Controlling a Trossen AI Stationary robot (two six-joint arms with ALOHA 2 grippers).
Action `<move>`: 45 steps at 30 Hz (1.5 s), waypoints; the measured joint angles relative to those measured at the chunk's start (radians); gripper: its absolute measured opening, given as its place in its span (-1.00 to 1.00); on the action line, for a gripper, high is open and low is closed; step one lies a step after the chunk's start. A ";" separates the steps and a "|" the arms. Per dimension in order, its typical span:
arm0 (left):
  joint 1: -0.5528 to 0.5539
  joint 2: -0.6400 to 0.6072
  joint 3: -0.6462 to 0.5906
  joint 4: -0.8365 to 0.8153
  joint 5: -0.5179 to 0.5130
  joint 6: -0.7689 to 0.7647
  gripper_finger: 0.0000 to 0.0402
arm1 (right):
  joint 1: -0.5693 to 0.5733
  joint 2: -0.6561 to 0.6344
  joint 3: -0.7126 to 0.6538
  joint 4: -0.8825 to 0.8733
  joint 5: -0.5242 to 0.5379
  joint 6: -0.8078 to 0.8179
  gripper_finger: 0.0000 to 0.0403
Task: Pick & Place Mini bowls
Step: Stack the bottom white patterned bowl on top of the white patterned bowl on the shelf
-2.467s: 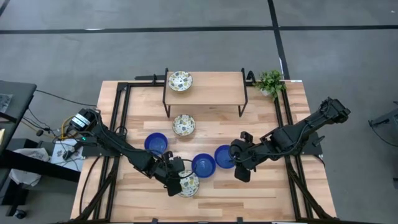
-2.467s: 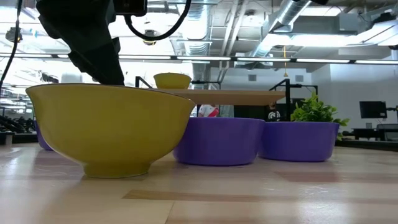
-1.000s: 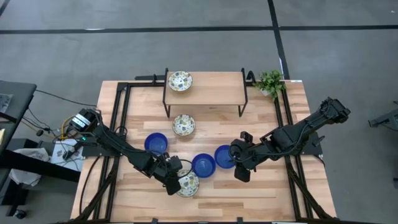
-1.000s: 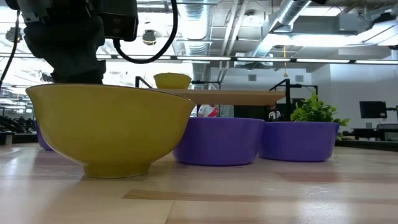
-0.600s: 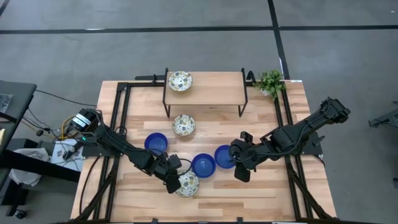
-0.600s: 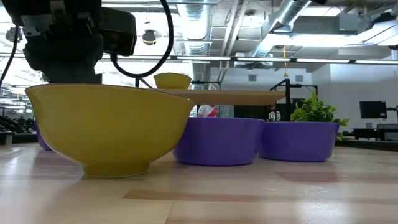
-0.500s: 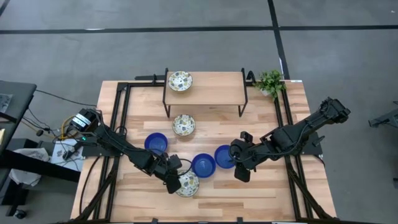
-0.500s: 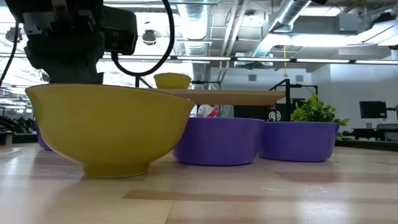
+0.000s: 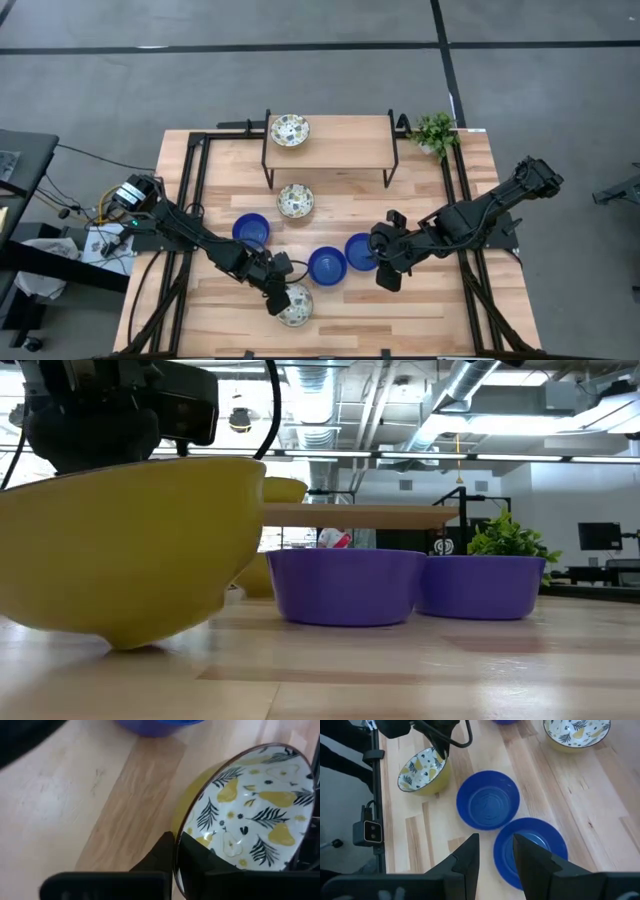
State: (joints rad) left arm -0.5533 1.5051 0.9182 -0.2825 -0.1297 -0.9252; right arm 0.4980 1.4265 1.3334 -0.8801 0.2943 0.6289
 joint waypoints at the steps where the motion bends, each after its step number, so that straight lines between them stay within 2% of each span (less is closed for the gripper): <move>1: 0.000 0.000 0.000 0.002 0.001 0.002 -0.93 | 0.000 0.000 0.000 0.000 0.000 0.000 -0.47; 14: 0.000 0.003 -0.003 0.048 0.043 0.001 -0.95 | 0.000 0.000 0.000 0.000 0.000 0.000 -0.47; 25: 0.000 -0.010 -0.003 0.085 0.052 -0.133 -0.95 | 0.000 0.000 0.000 0.000 0.000 0.000 -0.47; 35: 0.000 -0.158 -0.003 0.089 0.037 -0.181 -0.95 | 0.000 0.000 0.000 0.000 0.002 -0.002 -0.47; 45: 0.056 -0.352 -0.002 0.075 -0.050 -0.118 -0.95 | -0.001 0.000 0.000 -0.001 0.016 -0.026 -0.47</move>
State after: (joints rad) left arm -0.4978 1.1531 0.9161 -0.2070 -0.1800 -1.0427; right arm 0.4973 1.4265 1.3334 -0.8810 0.3100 0.6025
